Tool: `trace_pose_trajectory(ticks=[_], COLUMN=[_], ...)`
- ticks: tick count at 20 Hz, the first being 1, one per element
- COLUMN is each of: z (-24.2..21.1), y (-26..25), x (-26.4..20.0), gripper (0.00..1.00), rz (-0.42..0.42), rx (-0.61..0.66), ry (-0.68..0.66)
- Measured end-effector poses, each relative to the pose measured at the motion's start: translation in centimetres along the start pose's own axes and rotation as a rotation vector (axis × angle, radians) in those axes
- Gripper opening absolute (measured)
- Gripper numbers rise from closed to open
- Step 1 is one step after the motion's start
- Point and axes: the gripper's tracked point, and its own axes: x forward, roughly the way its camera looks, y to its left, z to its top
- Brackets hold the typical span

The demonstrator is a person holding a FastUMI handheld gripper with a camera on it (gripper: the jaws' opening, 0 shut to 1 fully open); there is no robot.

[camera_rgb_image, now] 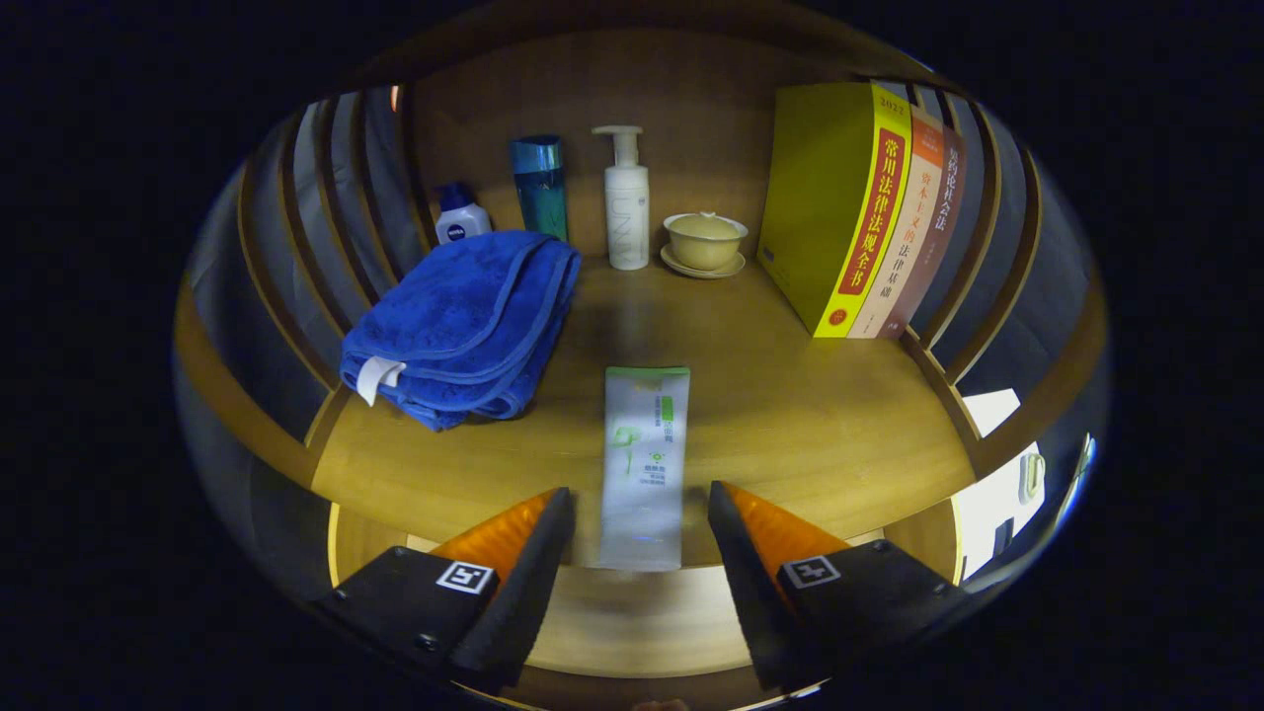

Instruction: Pull open the drawer, take out the items inside it, and place them on the countertop above the cabinet.

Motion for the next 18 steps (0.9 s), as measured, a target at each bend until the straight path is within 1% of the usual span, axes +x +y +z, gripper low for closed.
trace_pose_trajectory(ticks=[1, 2, 7, 10, 14, 17, 18], z=[0.6, 1.1, 3.4, 3.5, 1.4, -1.5, -2.5], y=[-0.1, -0.3, 0.4, 0.8, 1.3, 2.0, 1.8], x=[-1.1, -2.5, -11.2, -15.5, -20.2, -23.4, -24.5], gripper=[0.95, 0.95, 0.97, 0.97, 0.97, 0.97, 0.97], rz=[-0.004, -0.012, 0.007, 0.017, 0.029, 0.054, 0.05], rx=[-0.014, -0.023, -0.054, -0.069, -0.039, -0.018, -0.012], ry=[-0.025, -0.052, -0.204, -0.289, -0.384, -0.449, -0.47])
